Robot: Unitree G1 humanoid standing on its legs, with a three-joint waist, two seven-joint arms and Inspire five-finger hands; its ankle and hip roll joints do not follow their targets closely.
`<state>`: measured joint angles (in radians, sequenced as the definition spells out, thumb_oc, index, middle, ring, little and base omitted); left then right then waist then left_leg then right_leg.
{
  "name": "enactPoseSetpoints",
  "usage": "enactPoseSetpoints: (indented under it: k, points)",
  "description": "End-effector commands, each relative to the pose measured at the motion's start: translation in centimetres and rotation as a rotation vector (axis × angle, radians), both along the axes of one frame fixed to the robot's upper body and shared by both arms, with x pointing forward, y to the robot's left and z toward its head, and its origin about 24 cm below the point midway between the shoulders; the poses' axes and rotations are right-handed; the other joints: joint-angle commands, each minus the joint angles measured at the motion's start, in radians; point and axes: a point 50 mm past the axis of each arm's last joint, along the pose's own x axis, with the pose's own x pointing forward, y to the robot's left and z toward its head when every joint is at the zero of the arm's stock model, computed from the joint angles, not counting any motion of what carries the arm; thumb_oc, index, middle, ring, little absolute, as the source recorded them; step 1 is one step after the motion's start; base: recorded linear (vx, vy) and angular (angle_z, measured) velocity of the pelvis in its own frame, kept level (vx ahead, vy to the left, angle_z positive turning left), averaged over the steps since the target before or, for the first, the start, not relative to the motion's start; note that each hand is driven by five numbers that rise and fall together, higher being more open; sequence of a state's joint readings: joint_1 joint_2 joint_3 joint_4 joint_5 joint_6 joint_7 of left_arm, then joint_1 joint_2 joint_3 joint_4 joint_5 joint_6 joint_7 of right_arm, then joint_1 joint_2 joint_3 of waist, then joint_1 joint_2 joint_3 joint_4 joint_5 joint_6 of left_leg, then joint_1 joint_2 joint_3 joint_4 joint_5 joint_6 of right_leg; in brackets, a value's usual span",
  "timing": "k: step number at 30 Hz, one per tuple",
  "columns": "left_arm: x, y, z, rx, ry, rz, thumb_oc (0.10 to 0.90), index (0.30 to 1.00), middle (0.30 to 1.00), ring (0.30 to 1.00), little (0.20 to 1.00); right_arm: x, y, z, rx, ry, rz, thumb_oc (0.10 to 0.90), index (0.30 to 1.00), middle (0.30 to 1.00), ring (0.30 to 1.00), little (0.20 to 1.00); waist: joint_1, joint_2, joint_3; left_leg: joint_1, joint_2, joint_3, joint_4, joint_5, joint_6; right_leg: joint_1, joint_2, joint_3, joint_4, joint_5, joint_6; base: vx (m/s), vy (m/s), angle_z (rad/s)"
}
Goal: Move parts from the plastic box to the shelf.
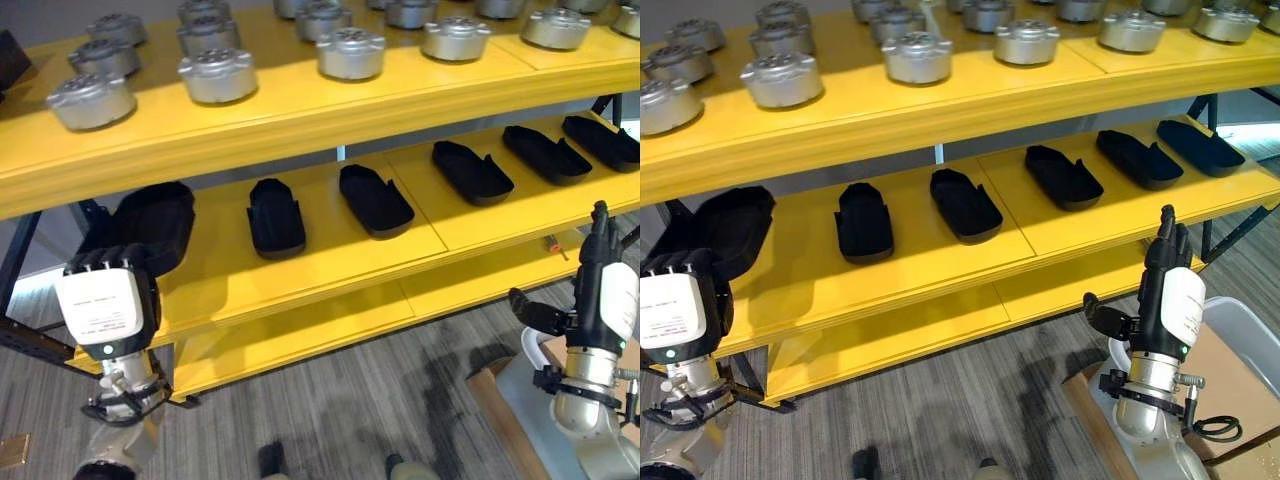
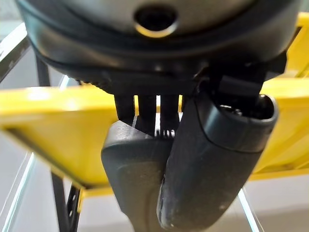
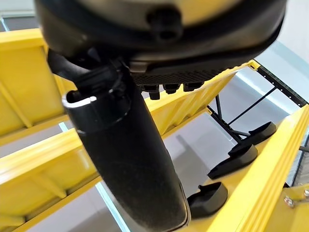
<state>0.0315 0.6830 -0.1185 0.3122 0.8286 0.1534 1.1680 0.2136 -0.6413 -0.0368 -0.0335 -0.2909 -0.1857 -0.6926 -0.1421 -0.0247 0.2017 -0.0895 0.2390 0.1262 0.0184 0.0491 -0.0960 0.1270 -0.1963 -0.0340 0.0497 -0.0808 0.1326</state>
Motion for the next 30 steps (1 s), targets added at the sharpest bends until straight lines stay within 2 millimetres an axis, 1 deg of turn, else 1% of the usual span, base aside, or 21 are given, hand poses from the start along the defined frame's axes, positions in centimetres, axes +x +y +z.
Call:
enactPoseSetpoints:
  k: [1, 4, 7, 8, 10, 12, 18, 20, 21, 22, 24, 30]
  points:
    - [1.6, 0.9, 6.3, 0.100, -0.323, 0.015, 0.400, 0.300, 0.300, 0.300, 0.300, 0.6, 1.0, 3.8, -0.006, -0.213, 0.123, 0.900, 1.000, 1.000, 1.000, 1.000, -0.006, 0.003, -0.054, 0.085, -0.034, 0.034, -0.041, 0.016, -0.008, -0.028, 0.029, -0.011, 0.019, 0.008, -0.010, 0.08, 0.244, 0.00]
    - [2.0, 0.8, 6.5, 0.115, -0.313, -0.003, 0.400, 0.300, 0.300, 0.300, 0.300, 0.6, 1.3, 3.7, 0.023, -0.211, 0.137, 0.900, 1.000, 1.000, 1.000, 1.000, -0.006, 0.004, -0.057, 0.113, -0.058, 0.043, -0.052, -0.006, 0.003, -0.044, 0.012, -0.023, 0.024, 0.018, 0.008, 0.05, 0.188, 0.06]
    - [2.1, 0.6, 6.7, 0.127, -0.313, -0.012, 0.400, 0.300, 0.300, 0.300, 0.300, 0.8, 2.3, 3.6, 0.092, -0.172, 0.226, 0.900, 1.000, 1.000, 1.000, 1.000, 0.004, -0.003, -0.060, 0.124, -0.079, 0.049, -0.052, -0.028, 0.019, -0.051, -0.002, -0.034, 0.020, 0.028, 0.018, 0.04, 0.133, 0.06]
    - [2.0, 0.8, 6.8, 0.131, -0.313, -0.014, 0.400, 0.300, 0.300, 0.300, 0.300, 0.9, 2.5, 3.6, 0.124, -0.154, 0.251, 0.900, 1.000, 1.000, 1.000, 1.000, 0.009, -0.006, -0.061, 0.130, -0.085, 0.054, -0.057, -0.033, 0.025, -0.054, -0.008, -0.040, 0.018, 0.032, 0.023, 0.06, 0.153, 0.03]
    - [1.7, 1.0, 6.8, 0.130, -0.318, -0.015, 0.400, 0.300, 0.300, 0.300, 0.300, 0.8, 2.6, 3.0, 0.265, -0.133, 0.272, 0.900, 1.000, 1.000, 1.000, 1.000, 0.022, -0.020, -0.065, 0.140, -0.096, 0.068, -0.071, -0.041, 0.039, -0.056, -0.024, -0.053, 0.003, 0.047, 0.038, 0.05, 0.127, 0.20]
    - [1.6, 1.1, 6.8, 0.134, -0.320, -0.017, 0.400, 0.300, 0.300, 0.300, 0.300, 0.7, 2.5, 2.7, 0.274, -0.139, 0.255, 0.900, 1.000, 1.000, 1.000, 1.000, 0.027, -0.026, -0.067, 0.139, -0.097, 0.071, -0.075, -0.042, 0.042, -0.058, -0.029, -0.059, -0.002, 0.052, 0.043, 0.03, 0.044, 0.32]
    - [1.7, 1.5, 6.8, 0.129, -0.306, -0.009, 0.400, 0.300, 0.300, 0.300, 0.300, 0.7, 2.7, 2.6, 0.363, -0.127, 0.314, 0.900, 1.000, 1.000, 1.000, 1.000, 0.033, -0.037, -0.074, 0.141, -0.094, 0.082, -0.077, -0.047, 0.045, -0.057, -0.037, -0.063, -0.021, 0.063, 0.050, 0.01, 0.012, 0.03]
    - [1.9, 1.5, 6.6, 0.124, -0.298, -0.011, 0.400, 0.300, 0.300, 0.300, 0.300, 0.7, 2.6, 2.6, 0.433, -0.134, 0.331, 0.900, 1.000, 1.000, 1.000, 1.000, 0.034, -0.041, -0.076, 0.140, -0.090, 0.084, -0.076, -0.048, 0.044, -0.056, -0.038, -0.065, -0.025, 0.064, 0.051, 0.02, -0.024, 0.05]
    - [2.0, 1.5, 6.6, 0.117, -0.290, -0.016, 0.400, 0.300, 0.300, 0.300, 0.300, 0.6, 2.3, 2.5, 0.510, -0.137, 0.363, 0.900, 1.000, 1.000, 1.000, 1.000, 0.032, -0.043, -0.077, 0.143, -0.086, 0.086, -0.077, -0.047, 0.041, -0.052, -0.038, -0.066, -0.030, 0.065, 0.051, 0.02, -0.030, 0.01]
    - [2.0, 1.5, 6.6, 0.115, -0.288, -0.017, 0.400, 0.300, 0.300, 0.300, 0.300, 0.6, 2.2, 2.5, 0.518, -0.134, 0.370, 0.900, 1.000, 1.000, 1.000, 1.000, 0.032, -0.044, -0.077, 0.144, -0.086, 0.086, -0.077, -0.047, 0.041, -0.051, -0.038, -0.067, -0.031, 0.066, 0.051, 0.03, -0.033, -0.02]
    - [2.3, 1.2, 6.3, 0.100, -0.269, -0.024, 0.400, 0.300, 0.300, 0.300, 0.300, 0.4, 2.1, 2.4, 0.611, -0.147, 0.406, 0.900, 1.000, 1.000, 1.000, 1.000, 0.029, -0.046, -0.080, 0.148, -0.083, 0.087, -0.078, -0.047, 0.039, -0.046, -0.037, -0.066, -0.037, 0.067, 0.050, 0.03, -0.029, -0.04]
    - [2.7, 0.8, 5.3, 0.076, -0.220, -0.027, 0.400, 0.300, 0.300, 0.300, 0.300, -0.1, 1.4, 2.0, 0.723, -0.190, 0.427, 0.900, 1.000, 1.000, 1.000, 1.000, 0.015, -0.049, -0.081, 0.157, -0.074, 0.097, -0.081, -0.045, 0.036, -0.045, -0.037, -0.065, -0.044, 0.071, 0.048, 0.01, -0.012, -0.02]
